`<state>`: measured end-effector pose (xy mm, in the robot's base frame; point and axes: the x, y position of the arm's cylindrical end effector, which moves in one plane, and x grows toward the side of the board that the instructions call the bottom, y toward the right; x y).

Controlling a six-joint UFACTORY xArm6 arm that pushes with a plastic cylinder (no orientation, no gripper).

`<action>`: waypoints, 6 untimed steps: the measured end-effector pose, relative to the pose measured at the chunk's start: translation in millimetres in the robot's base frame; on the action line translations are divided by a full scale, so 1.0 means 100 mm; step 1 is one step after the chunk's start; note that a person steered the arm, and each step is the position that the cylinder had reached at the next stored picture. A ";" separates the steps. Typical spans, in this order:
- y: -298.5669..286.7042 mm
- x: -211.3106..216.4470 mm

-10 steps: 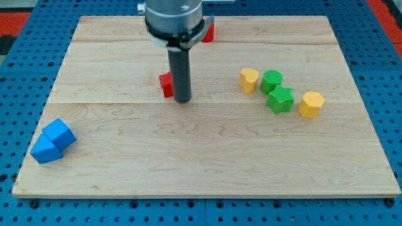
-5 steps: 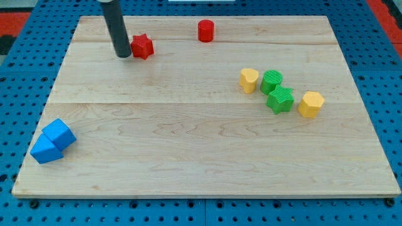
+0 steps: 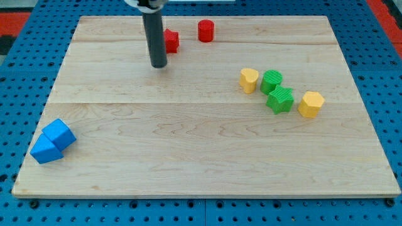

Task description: Push the red star diagonal to the red circle

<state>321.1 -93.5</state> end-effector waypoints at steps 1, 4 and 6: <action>-0.29 -0.53; -0.30 -0.48; -0.04 0.09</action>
<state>330.3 -97.4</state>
